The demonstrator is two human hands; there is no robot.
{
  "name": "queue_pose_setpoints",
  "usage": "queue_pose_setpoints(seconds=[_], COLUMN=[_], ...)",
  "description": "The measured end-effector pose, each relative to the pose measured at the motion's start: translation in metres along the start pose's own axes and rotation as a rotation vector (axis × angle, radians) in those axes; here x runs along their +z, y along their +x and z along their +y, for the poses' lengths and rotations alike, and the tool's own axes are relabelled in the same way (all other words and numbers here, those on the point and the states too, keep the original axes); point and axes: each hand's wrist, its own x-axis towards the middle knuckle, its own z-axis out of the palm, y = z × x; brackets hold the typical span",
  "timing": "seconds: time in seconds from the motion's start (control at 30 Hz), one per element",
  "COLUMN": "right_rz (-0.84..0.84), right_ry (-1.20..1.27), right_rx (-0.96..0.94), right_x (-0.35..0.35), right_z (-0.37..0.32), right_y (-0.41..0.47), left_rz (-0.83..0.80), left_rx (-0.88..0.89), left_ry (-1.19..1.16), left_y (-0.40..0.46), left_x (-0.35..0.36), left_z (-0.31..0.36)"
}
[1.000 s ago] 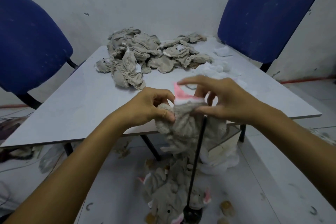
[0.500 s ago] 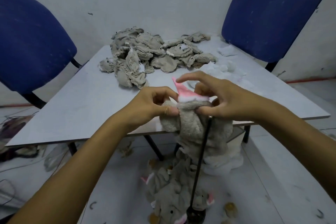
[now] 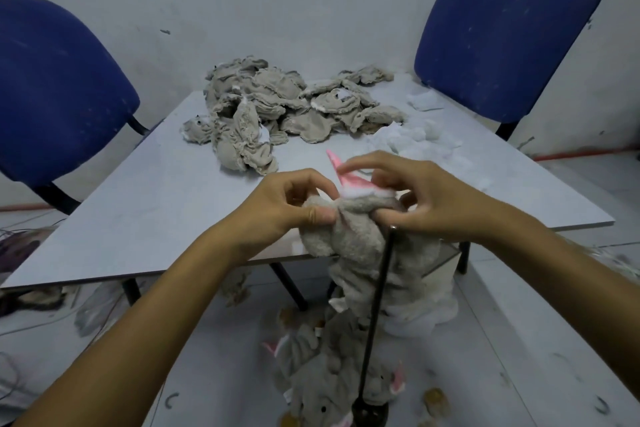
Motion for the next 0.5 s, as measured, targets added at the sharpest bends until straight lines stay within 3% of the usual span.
queue_pose_setpoints(seconds=[0.07, 0.2, 0.3, 0.5], right_rz=[-0.063, 0.074, -0.041, 0.190], right_ry=[-0.020, 0.003, -0.050, 0.143], right_rx=[-0.002, -0.037, 0.004, -0.019], right_x=[0.0046, 0.0045, 0.0072, 0.0030], right_z=[0.0008, 0.0053, 0.0039, 0.0058], right_y=[-0.0032, -0.0041, -0.0045, -0.0018], left_rz=[-0.034, -0.015, 0.011, 0.004], left_rx=[-0.008, -0.022, -0.006, -0.028], left_ry=[0.062, 0.006, 0.047, -0.018], left_y=[-0.0003, 0.0008, 0.0026, 0.0066], left_x=[0.0000, 0.0009, 0.0010, 0.0084], left_z=[-0.0017, -0.0049, -0.0047, -0.0090])
